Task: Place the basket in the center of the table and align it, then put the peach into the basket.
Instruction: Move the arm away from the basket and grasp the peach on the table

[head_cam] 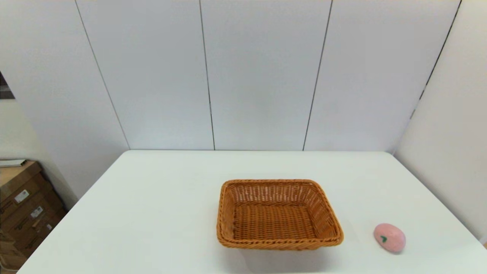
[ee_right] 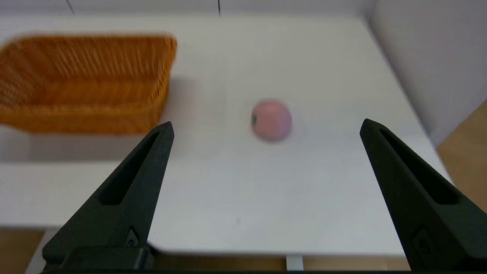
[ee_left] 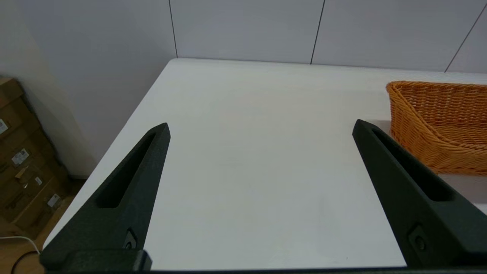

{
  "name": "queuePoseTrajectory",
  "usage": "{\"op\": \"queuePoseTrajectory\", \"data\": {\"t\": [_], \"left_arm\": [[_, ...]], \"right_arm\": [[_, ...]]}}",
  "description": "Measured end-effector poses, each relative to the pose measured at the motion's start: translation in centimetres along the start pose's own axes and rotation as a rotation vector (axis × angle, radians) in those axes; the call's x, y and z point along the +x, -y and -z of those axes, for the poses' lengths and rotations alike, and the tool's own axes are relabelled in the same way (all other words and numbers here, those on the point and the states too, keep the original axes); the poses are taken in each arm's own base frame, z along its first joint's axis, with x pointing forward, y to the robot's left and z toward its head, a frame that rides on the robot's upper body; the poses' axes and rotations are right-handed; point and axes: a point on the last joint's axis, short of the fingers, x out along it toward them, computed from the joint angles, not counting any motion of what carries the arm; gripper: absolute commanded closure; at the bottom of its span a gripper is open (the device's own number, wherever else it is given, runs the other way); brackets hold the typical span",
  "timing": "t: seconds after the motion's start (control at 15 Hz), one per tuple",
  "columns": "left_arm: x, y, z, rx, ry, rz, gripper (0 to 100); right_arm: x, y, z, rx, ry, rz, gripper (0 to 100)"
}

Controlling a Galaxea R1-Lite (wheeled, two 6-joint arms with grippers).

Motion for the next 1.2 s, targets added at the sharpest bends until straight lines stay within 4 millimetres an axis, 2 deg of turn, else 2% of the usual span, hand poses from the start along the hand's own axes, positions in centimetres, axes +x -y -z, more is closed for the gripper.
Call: {"op": "queuePoseTrajectory", "data": {"t": [0.13, 0.33, 0.53, 0.73, 0.8, 0.93, 1.2], "left_arm": [[0.0, 0.0, 0.1, -0.003, -0.002, 0.000, 0], [0.0, 0.0, 0.1, -0.002, -0.002, 0.001, 0], [0.0, 0.0, 0.1, -0.004, 0.001, 0.002, 0], [0.1, 0.0, 0.0, -0.009, 0.020, 0.006, 0], [0.1, 0.0, 0.0, -0.009, 0.019, 0.006, 0], [0.1, 0.0, 0.0, -0.009, 0.019, 0.007, 0], [0.1, 0.0, 0.1, -0.009, 0.017, 0.007, 0]], "right_arm": [[2.8, 0.0, -2.0, -0.003, -0.194, 0.008, 0], [9.7, 0.0, -3.3, -0.025, -0.504, 0.062, 0], [17.2, 0.0, -1.6, -0.055, -0.700, 0.110, 0], [23.0, -0.1, 1.0, -0.045, -0.712, 0.093, 0], [24.3, -0.1, 1.5, -0.036, -0.679, 0.082, 0], [25.6, -0.2, 2.3, -0.030, -0.655, 0.073, 0], [26.3, -0.1, 3.0, -0.029, -0.677, 0.078, 0]]}}
